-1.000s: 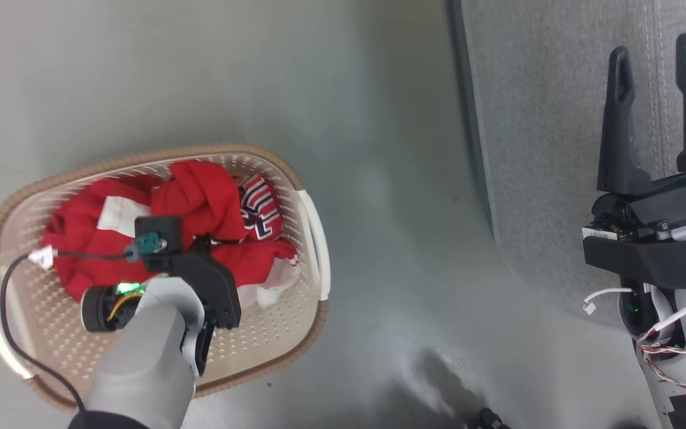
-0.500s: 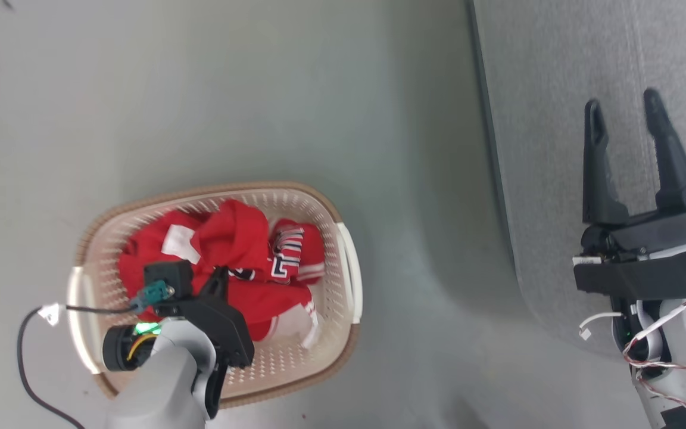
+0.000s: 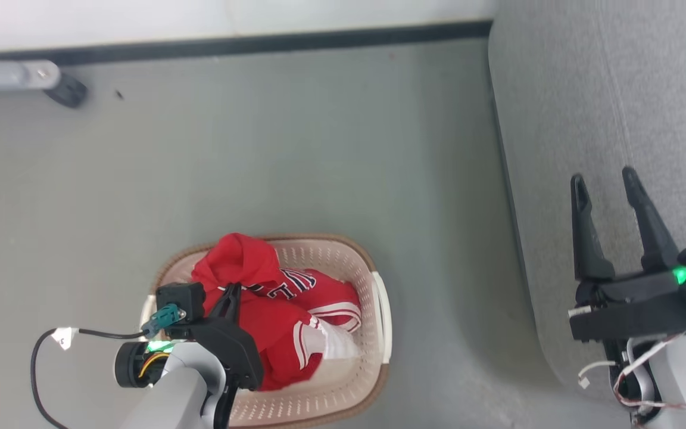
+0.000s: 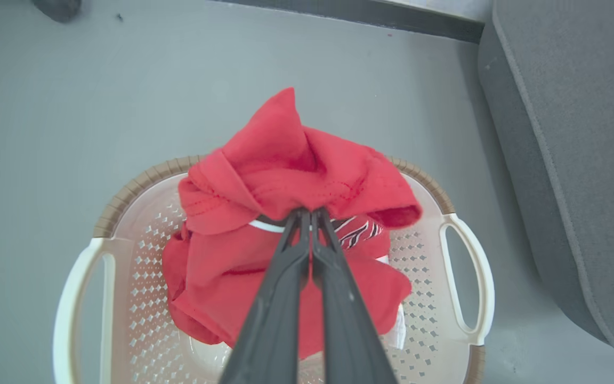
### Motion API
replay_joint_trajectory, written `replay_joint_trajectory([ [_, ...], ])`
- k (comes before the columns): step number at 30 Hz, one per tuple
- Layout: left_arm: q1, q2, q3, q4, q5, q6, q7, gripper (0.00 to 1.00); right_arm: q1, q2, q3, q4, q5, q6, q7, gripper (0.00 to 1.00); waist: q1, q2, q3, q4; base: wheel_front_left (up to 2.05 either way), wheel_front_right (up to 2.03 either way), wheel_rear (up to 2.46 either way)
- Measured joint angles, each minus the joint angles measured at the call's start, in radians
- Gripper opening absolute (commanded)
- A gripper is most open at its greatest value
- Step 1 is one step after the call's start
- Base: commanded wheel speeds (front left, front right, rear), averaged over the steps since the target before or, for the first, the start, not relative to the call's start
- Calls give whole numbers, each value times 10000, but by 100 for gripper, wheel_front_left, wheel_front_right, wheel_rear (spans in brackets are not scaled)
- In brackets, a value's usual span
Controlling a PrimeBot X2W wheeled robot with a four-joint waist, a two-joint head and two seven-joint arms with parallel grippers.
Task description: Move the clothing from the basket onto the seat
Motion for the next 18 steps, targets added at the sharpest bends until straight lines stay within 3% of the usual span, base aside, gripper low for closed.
replay_joint_trajectory([
  [7, 349, 77, 171, -813, 245, -73, -17, 0, 690, 17, -63, 299, 13, 0, 0, 100, 1, 0, -1022, 398, 0, 0, 0],
  [18, 819, 717, 610, -3080, 759, 13, -19, 0, 1612, 217, 100, 619, 25, 0, 2, 100, 1, 0, -2553, 840, 0, 0, 0],
])
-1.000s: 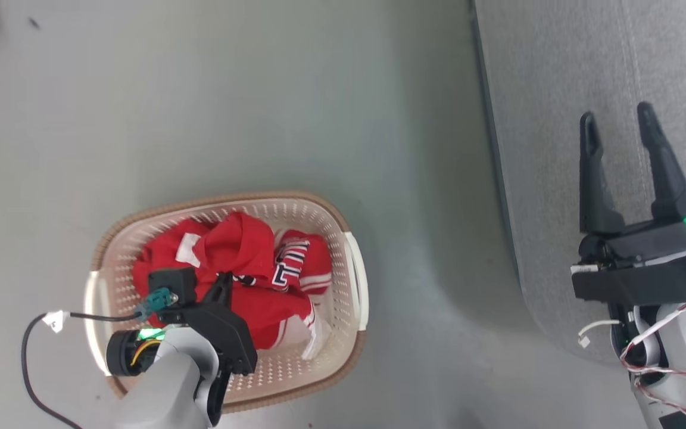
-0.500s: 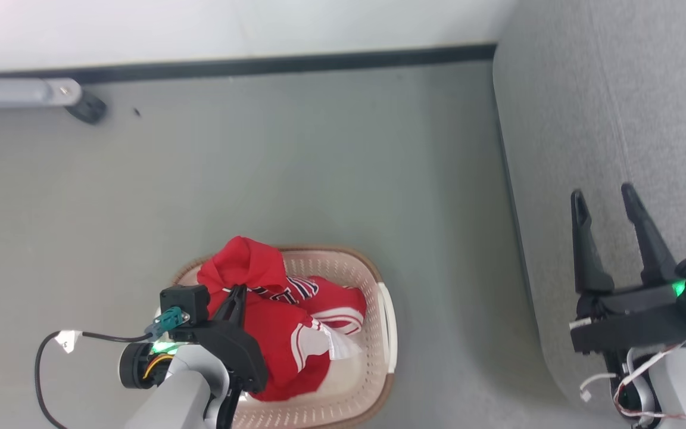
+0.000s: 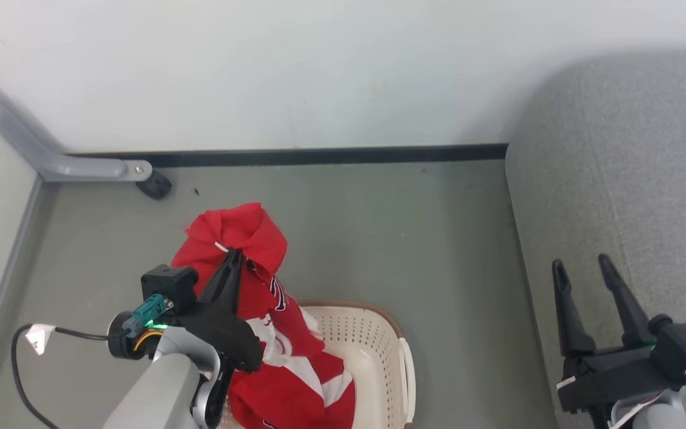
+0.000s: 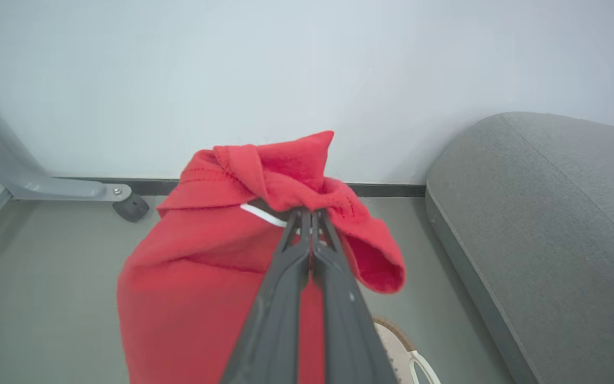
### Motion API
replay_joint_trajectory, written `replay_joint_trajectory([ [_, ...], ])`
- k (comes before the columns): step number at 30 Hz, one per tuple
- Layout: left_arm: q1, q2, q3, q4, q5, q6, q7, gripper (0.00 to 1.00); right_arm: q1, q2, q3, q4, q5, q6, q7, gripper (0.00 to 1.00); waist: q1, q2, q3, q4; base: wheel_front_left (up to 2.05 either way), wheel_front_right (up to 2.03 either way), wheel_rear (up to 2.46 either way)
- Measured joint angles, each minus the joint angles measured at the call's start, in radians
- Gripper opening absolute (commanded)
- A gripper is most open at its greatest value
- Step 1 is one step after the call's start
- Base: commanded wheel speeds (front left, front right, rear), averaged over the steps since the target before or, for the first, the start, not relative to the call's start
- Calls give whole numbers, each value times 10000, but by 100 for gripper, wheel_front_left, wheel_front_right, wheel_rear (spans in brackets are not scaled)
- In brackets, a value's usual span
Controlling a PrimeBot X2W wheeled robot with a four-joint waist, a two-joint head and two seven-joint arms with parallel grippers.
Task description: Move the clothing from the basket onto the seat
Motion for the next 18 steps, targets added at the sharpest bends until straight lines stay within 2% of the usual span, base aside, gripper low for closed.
replay_joint_trajectory([
  [10, 598, 242, -8, -2372, 594, -98, -2, 0, 645, 290, 351, 165, 2, 73, 0, 100, 0, 0, -1175, 96, 0, 0, 0],
  [18, 1371, 190, -571, -3848, 980, -276, -4, 0, 1086, 387, 589, 201, 2, 104, 0, 100, 0, 1, -1813, -81, 0, 0, 0],
])
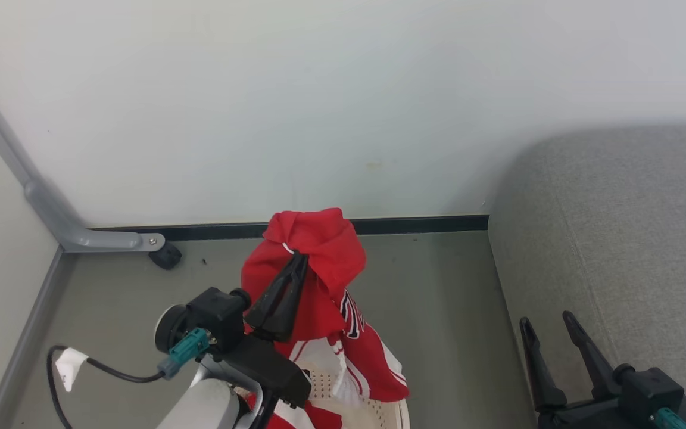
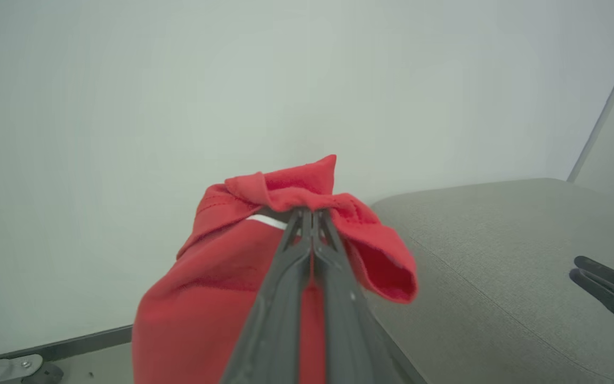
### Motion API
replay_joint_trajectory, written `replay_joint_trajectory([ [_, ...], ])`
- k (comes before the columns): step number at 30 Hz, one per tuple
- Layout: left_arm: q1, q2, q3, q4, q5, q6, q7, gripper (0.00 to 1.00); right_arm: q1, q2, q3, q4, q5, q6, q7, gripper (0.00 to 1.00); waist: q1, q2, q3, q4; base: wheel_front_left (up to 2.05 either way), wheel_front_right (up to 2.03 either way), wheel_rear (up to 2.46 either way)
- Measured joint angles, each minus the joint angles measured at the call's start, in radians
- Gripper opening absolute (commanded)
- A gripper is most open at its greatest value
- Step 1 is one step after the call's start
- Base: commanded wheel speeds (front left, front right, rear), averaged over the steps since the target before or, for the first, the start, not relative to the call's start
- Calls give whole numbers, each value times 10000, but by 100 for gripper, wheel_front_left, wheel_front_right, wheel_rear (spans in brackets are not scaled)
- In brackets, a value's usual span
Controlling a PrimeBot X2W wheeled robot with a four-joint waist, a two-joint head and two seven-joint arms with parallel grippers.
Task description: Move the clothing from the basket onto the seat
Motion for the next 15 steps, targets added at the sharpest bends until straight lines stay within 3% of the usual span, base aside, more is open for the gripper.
replay_joint_trajectory([
  [15, 860, -25, -798, -1187, 71, -75, 230, 0, 557, 98, 174, -146, 44, 0, 6, 100, 1, 0, -543, -372, 0, 0, 0],
])
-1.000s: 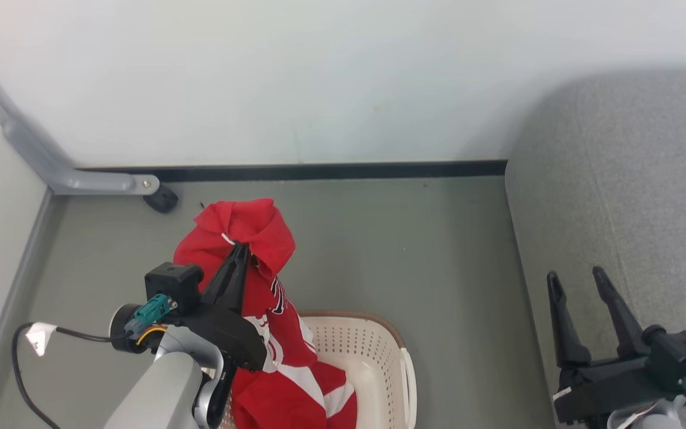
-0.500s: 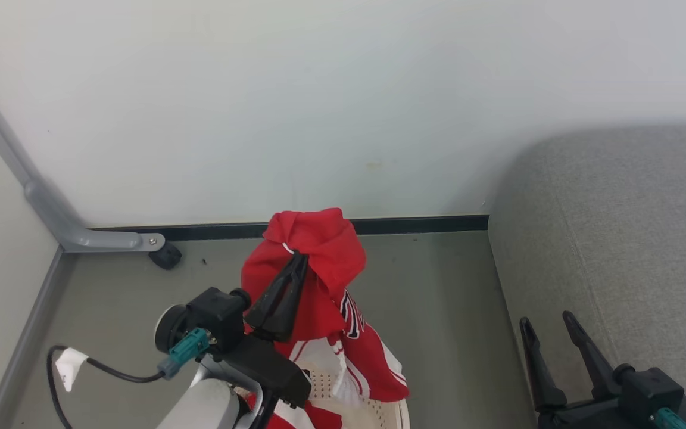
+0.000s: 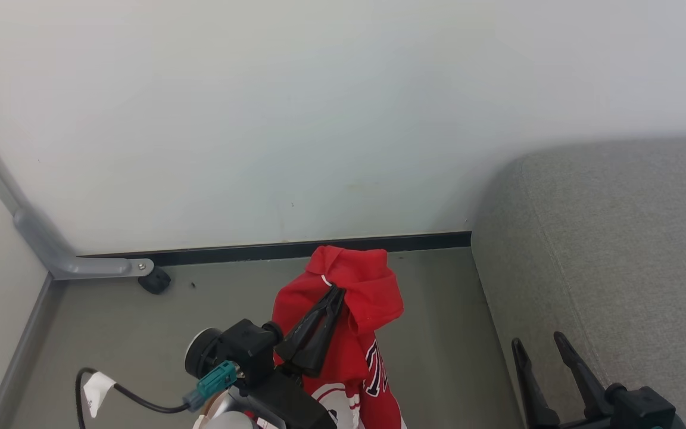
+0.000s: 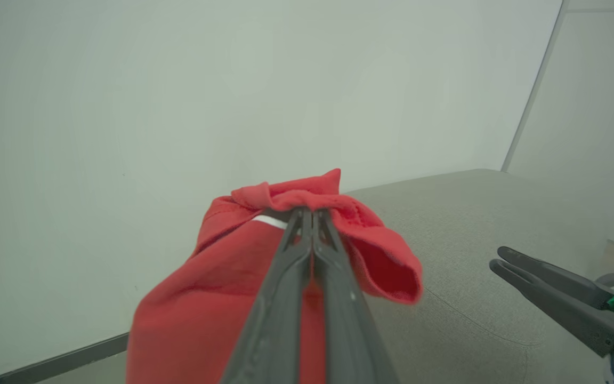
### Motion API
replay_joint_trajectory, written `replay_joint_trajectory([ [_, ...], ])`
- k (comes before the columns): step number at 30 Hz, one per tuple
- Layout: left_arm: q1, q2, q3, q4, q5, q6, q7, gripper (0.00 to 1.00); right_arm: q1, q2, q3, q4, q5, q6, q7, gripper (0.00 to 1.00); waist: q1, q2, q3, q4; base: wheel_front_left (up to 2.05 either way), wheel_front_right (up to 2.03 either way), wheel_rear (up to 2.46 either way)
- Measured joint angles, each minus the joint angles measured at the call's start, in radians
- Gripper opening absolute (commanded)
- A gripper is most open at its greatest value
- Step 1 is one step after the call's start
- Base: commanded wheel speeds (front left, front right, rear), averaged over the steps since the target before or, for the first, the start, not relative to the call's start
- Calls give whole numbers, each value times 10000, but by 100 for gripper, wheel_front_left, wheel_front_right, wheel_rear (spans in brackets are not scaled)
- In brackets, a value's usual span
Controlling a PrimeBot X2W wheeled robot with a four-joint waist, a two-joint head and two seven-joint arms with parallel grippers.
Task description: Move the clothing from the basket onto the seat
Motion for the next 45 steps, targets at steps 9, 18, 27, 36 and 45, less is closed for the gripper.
replay_joint_trajectory([
  [9, 0, 44, 8, -328, 4, 102, 284, 0, 0, 12, 132, -148, 0, 46, 21, 100, 0, 1, -1, -5, 0, 0, 0],
  [18, 0, 100, 15, -548, 4, 199, 554, 0, -107, 328, 978, -414, -4, 495, 211, 100, 0, 0, 49, 97, 0, 0, 0],
  [27, -41, 10, -117, -698, 4, 265, 871, 0, -783, 859, 2355, -222, -63, 861, 539, 100, 0, 1, 166, 334, 0, 0, 0],
  [36, -95, -23, -232, -761, 2, 263, 1014, 0, -1468, 1009, 3244, 642, -73, 1022, 802, 100, 0, 1, 263, 660, 0, 0, 0],
  [45, -95, -4, -232, -972, 4, 265, 1104, 0, -2558, 1087, 3540, 1820, -35, 1026, 886, 100, 0, 1, 372, 800, 0, 0, 0],
])
